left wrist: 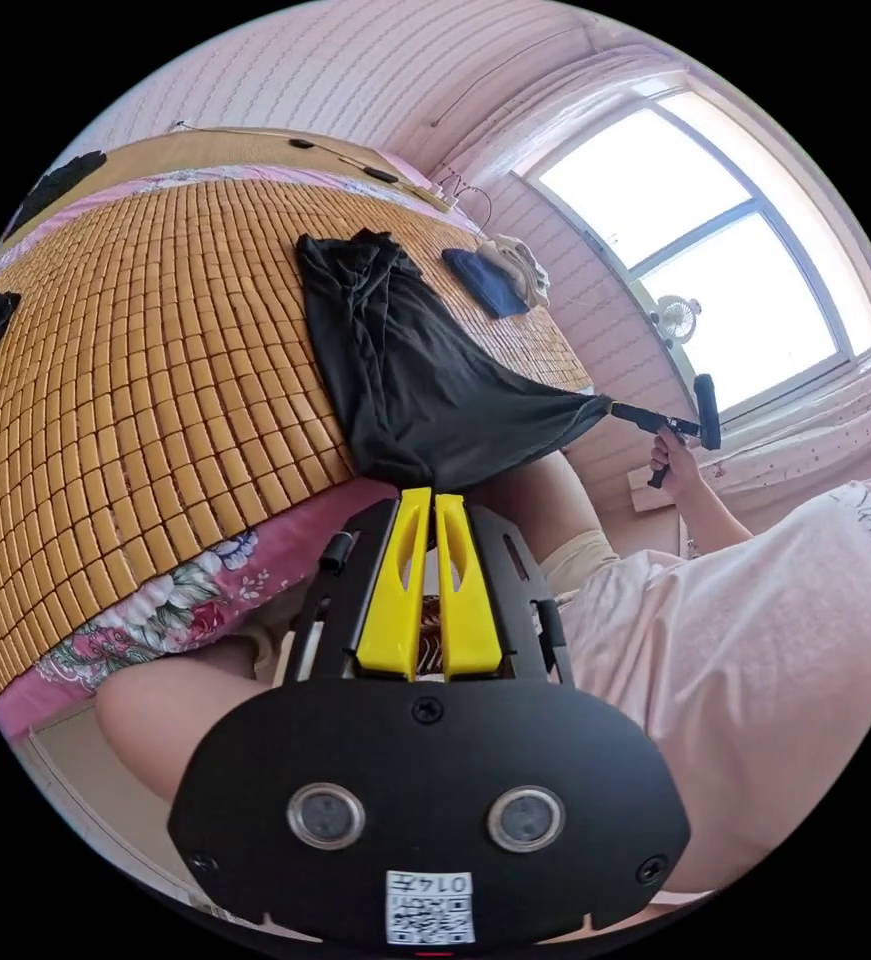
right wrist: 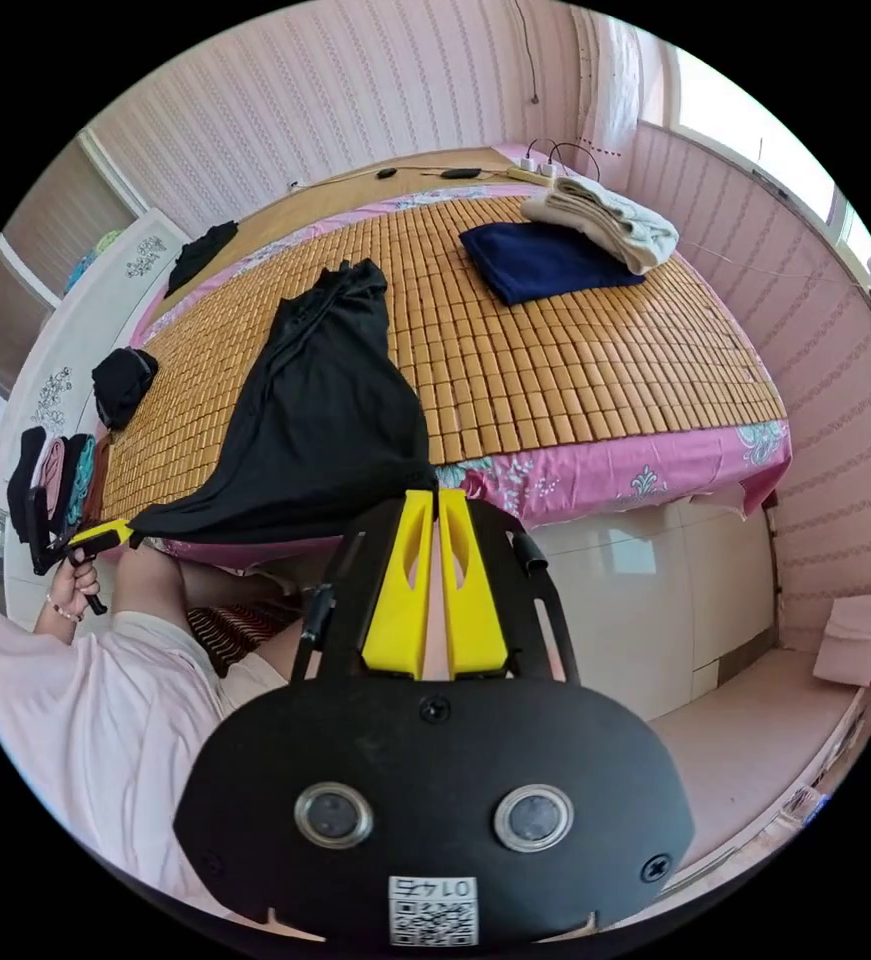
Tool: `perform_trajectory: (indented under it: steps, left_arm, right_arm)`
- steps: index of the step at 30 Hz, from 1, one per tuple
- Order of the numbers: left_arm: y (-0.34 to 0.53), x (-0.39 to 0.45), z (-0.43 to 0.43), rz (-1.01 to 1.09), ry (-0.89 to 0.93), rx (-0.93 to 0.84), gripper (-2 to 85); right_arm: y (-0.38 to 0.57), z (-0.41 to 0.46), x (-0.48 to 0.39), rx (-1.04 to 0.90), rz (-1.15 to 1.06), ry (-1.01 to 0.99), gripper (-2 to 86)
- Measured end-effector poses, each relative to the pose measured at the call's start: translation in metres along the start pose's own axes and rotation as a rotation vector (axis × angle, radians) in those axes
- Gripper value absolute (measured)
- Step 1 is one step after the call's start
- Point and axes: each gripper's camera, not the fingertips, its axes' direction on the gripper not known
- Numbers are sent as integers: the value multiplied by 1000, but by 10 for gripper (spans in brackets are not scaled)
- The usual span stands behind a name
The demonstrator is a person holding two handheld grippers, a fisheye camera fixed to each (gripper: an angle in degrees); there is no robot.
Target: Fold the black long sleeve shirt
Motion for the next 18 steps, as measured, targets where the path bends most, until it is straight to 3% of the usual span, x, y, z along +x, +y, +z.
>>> perform_trajectory:
  steps: [5,13,18]
  left_arm:
    - [-8,40,-79,117,-25,253,-10]
    - [-13,147,-262,435,-113,735,-10]
    - [-2,227,-372,571,-169,958,-10]
  right_arm:
    - [-37,-97,-7,306,-115,-104,-1]
    - [-62,-327,-30,874,-324,-324,1]
    - [-49,-431,-55,1039,-417,-273,1]
